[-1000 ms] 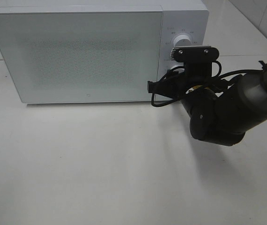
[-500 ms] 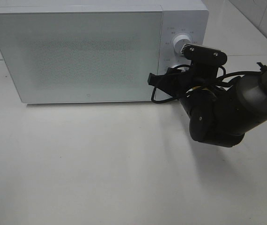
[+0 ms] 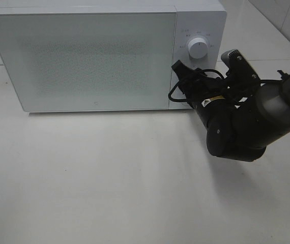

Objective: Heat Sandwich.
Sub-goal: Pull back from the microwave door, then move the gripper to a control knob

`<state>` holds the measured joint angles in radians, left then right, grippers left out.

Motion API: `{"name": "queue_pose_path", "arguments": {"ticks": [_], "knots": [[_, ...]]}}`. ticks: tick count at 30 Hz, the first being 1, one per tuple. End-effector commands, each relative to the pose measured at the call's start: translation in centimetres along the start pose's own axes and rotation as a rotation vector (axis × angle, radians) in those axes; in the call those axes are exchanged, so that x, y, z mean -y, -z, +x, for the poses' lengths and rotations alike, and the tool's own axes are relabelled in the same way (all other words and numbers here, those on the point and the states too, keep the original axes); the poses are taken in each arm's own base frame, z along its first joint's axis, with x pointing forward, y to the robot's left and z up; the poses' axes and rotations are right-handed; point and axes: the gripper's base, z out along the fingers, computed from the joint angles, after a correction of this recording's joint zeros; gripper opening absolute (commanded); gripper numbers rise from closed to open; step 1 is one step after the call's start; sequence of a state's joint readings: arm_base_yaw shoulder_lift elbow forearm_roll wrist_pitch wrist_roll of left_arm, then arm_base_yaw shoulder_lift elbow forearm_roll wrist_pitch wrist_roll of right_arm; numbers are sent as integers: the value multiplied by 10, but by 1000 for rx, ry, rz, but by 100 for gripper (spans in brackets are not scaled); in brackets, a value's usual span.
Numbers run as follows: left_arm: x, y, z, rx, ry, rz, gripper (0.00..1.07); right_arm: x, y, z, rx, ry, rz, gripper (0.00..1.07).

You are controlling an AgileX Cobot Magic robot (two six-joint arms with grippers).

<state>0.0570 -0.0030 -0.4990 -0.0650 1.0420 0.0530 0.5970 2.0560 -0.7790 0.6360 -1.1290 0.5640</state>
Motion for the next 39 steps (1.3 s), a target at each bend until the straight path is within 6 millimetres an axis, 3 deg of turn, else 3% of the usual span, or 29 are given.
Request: {"name": "queue_pose_path", "arguments": {"ticks": [1, 25, 39], "knots": [[0, 3, 2, 29, -5, 9, 97, -16, 0, -17, 118, -145, -120, 18], [0, 3, 2, 29, -5, 9, 97, -7, 0, -22, 160, -1013, -110, 18], [0, 3, 2, 29, -5, 9, 97, -8, 0, -22, 153, -996, -115, 19]]}}
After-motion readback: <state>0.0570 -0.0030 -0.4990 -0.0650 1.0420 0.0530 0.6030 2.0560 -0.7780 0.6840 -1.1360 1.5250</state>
